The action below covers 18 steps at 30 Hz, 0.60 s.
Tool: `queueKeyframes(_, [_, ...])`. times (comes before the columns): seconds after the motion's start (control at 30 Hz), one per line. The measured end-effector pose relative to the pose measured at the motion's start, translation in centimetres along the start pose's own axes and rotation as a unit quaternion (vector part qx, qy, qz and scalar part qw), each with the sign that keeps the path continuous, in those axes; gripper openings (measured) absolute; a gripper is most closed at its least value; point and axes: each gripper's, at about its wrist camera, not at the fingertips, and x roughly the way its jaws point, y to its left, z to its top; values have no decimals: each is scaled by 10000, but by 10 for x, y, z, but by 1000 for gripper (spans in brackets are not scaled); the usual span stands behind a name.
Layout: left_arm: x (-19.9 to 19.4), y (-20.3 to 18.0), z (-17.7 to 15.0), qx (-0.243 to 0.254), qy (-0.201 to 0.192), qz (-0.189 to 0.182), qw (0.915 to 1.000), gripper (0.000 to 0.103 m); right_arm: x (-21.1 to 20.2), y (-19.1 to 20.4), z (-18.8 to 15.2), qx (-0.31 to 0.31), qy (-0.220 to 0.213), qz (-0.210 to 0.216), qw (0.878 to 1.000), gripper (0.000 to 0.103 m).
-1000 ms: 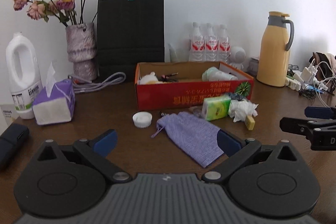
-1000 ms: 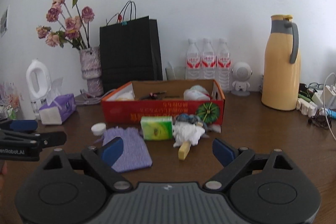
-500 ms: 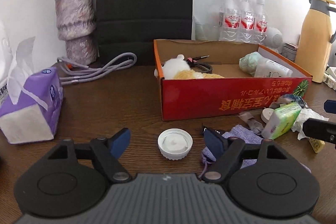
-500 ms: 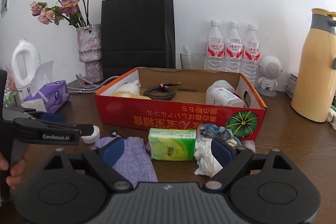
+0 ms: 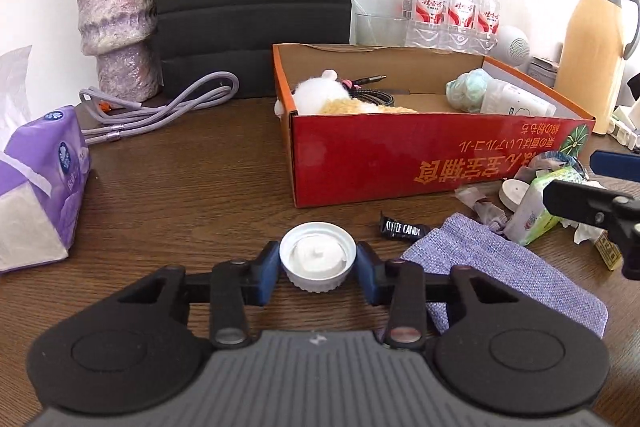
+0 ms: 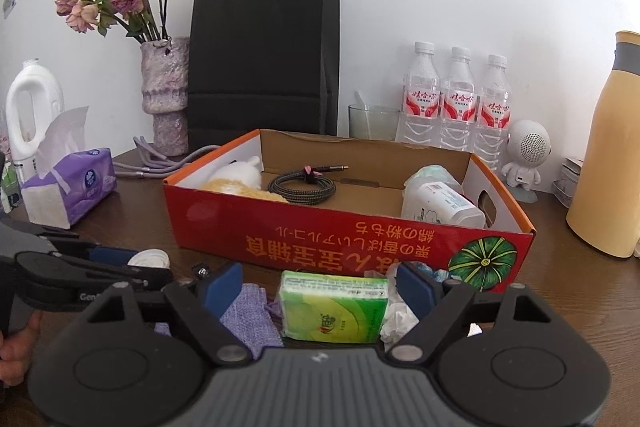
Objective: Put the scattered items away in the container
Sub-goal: 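Grasp the white bottle cap on the desk with the left tool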
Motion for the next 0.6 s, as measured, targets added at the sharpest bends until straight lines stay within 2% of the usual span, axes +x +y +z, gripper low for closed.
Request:
queueKeyframes(0.03, [-6, -2, 1, -6, -19, -7, 10000, 41, -1, -1, -1, 31, 8, -5, 10000, 83])
queueKeyframes(0.1, [-29, -12, 6, 2, -313, -419, 9986, 41, -7, -4, -1, 73, -84, -3, 9999, 83])
queueKeyframes(0.13, [-41, -26, 7, 378, -532, -326, 9973, 41, -10, -5, -1, 98, -144, -17, 9998, 83])
queueKeyframes(0.17, [-52, -50, 5, 1176, -823, 15, 9896, 41, -14, -7, -1, 140, -181, -41, 9997, 83])
queueKeyframes(0.2, [-57, -72, -2, 1973, -1040, 333, 9742, 41, -16, -11, -1, 203, -191, -75, 9996, 83])
queueKeyframes(0.23, [-58, -88, -8, 2510, -1100, 513, 9604, 41, -19, -13, -1, 260, -190, -105, 9994, 83])
queueKeyframes(0.3, [-55, -113, -21, 3334, -1113, 685, 9337, 42, -25, -18, -3, 317, -199, -157, 9992, 83])
queueKeyframes(0.33, [-56, -123, -29, 3752, -1227, 682, 9163, 45, -29, -20, -4, 331, -216, -170, 9991, 83])
queueKeyframes(0.37, [-60, -133, -39, 4160, -1370, 639, 8967, 58, -33, -22, -6, 349, -237, -170, 9990, 83])
queueKeyframes(0.4, [-64, -140, -47, 4463, -1491, 480, 8811, 66, -37, -25, -7, 383, -260, -176, 9988, 83])
queueKeyframes(0.43, [-70, -142, -51, 4620, -1585, 279, 8722, 81, -40, -27, -8, 410, -265, -183, 9986, 83])
queueKeyframes(0.47, [-75, -142, -51, 4630, -1641, 203, 8708, 86, -42, -30, -10, 428, -255, -188, 9986, 83])
queueKeyframes(0.5, [-77, -141, -49, 4545, -1653, 225, 8750, 86, -44, -32, -12, 439, -239, -200, 9985, 83])
queueKeyframes(0.53, [-77, -137, -45, 4393, -1605, 254, 8835, 88, -46, -35, -14, 453, -225, -221, 9985, 83])
queueKeyframes(0.6, [-74, -121, -30, 3778, -1306, 162, 9165, 90, -52, -41, -17, 538, -215, -237, 9980, 83])
